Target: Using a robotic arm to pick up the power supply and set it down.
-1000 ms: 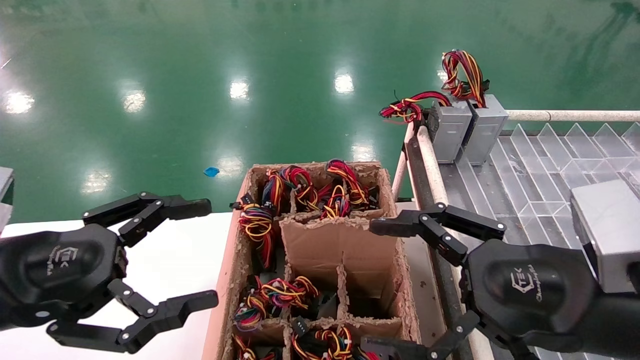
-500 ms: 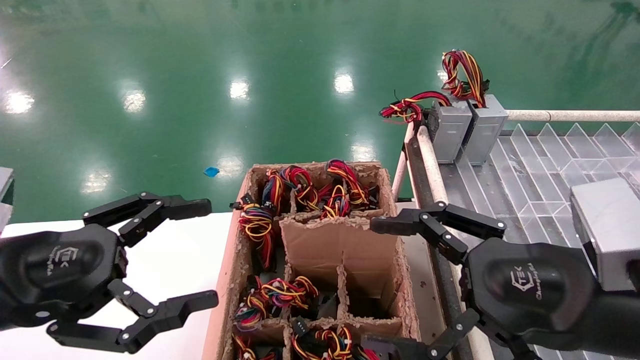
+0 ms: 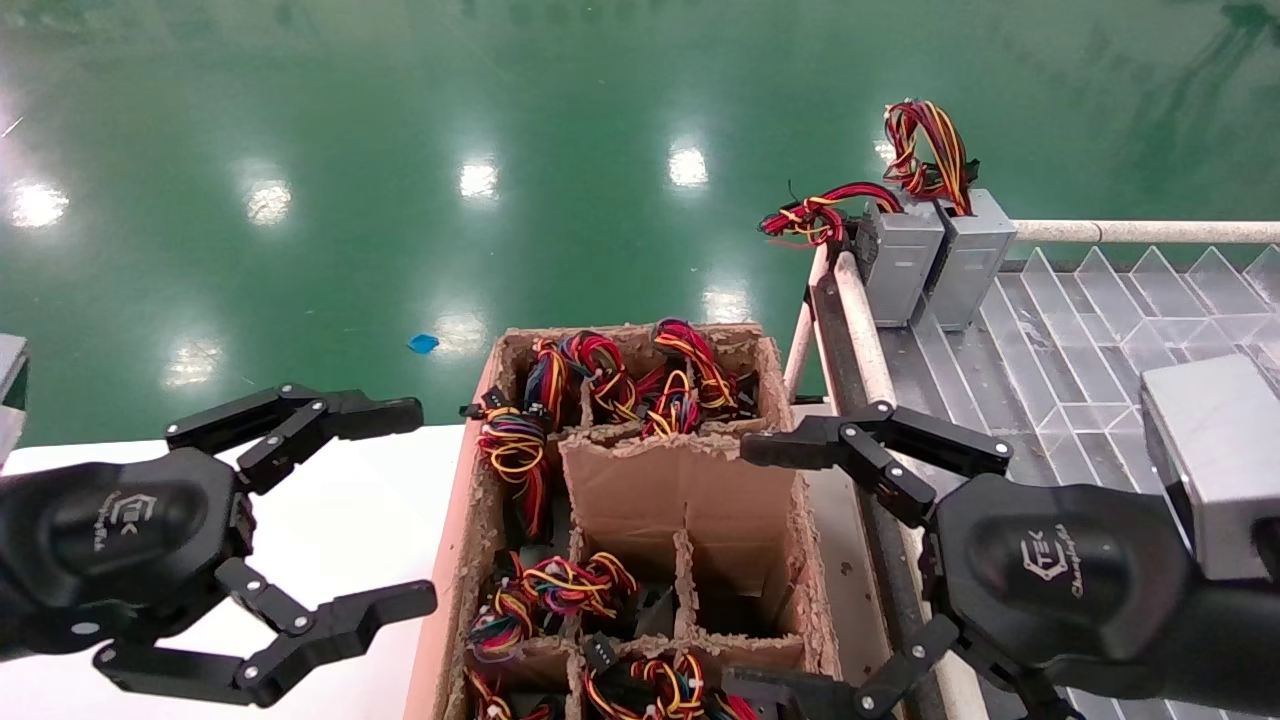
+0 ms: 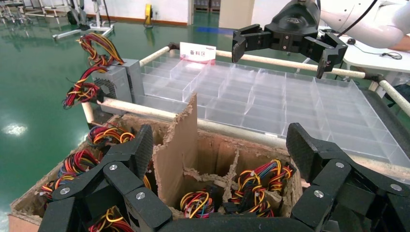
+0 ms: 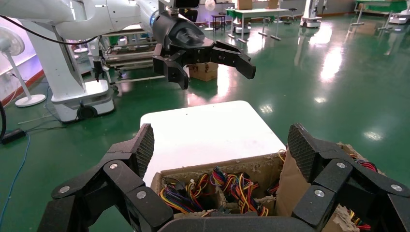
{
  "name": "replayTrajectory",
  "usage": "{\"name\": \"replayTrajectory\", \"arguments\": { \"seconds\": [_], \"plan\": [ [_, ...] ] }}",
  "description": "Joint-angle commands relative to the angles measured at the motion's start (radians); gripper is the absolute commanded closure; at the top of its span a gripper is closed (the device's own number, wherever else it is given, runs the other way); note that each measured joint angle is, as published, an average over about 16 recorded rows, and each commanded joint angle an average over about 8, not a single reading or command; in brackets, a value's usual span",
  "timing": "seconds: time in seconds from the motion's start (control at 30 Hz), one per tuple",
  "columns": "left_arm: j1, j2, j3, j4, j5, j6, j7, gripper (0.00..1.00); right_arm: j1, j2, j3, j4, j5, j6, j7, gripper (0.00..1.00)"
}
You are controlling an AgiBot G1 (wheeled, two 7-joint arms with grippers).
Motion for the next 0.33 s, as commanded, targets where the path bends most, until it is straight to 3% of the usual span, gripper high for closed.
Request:
{"name": "replayTrajectory", "arguments": {
  "seconds": [0.03,0.33],
  "plan": [
    [0.000,0.000,0.000,0.000,0.000,0.000,0.000,0.00,0.000,0.000,0.000,0.000,0.000,0.000,0.000,0.00],
    [0.000,0.000,0.000,0.000,0.000,0.000,0.000,0.00,0.000,0.000,0.000,0.000,0.000,0.000,0.000,0.00]
  ]
}}
